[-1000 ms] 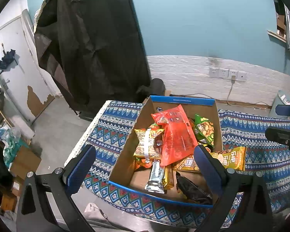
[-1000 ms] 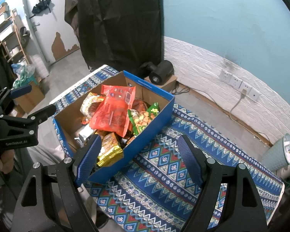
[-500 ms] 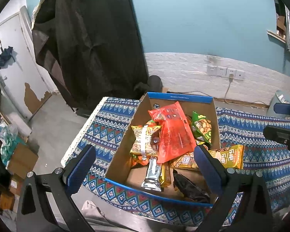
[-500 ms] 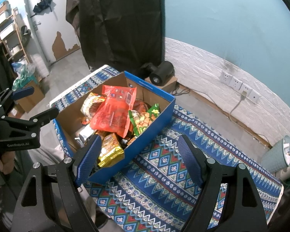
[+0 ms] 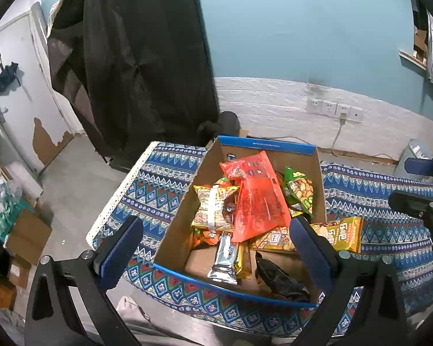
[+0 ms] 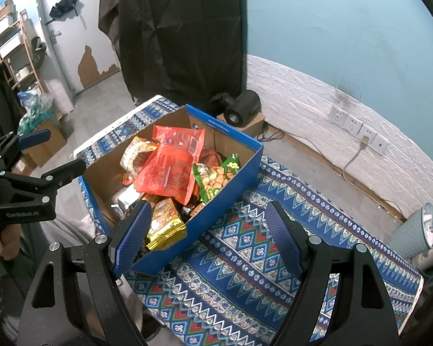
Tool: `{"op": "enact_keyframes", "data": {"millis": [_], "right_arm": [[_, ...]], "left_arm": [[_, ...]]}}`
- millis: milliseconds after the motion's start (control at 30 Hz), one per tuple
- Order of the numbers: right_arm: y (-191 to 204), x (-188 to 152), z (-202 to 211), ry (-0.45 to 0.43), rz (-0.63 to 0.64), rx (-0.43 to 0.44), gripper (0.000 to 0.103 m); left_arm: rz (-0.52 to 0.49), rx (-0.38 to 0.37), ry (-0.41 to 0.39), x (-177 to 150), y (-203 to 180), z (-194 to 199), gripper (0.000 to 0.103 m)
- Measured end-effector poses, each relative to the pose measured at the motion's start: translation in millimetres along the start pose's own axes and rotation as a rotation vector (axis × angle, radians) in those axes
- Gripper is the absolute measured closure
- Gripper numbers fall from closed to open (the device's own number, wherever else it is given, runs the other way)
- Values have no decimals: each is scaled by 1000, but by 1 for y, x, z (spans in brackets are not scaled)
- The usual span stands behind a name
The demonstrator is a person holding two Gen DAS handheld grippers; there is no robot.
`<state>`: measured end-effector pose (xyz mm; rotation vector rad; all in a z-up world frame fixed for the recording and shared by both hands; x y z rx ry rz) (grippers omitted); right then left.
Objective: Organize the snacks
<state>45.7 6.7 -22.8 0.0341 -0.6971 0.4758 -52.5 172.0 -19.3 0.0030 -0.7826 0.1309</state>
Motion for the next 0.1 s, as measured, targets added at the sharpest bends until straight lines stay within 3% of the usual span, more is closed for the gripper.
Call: {"op": "enact_keyframes", "data": {"millis": [100], "right_arm": [[0, 0, 0, 1, 0, 0, 23]], "left_arm": [[6, -5, 5, -1, 1, -1, 1]]}}
Point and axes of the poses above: each gripper's, at about its wrist camera, not at the fingertips, and z roughly against the way its jaws point, y to its left, x to its top, the point moved 1 cm from there along -z, roughly the way its jaws point, and after that the axes turned 14 degrees about -x, right-handed, at the moved point
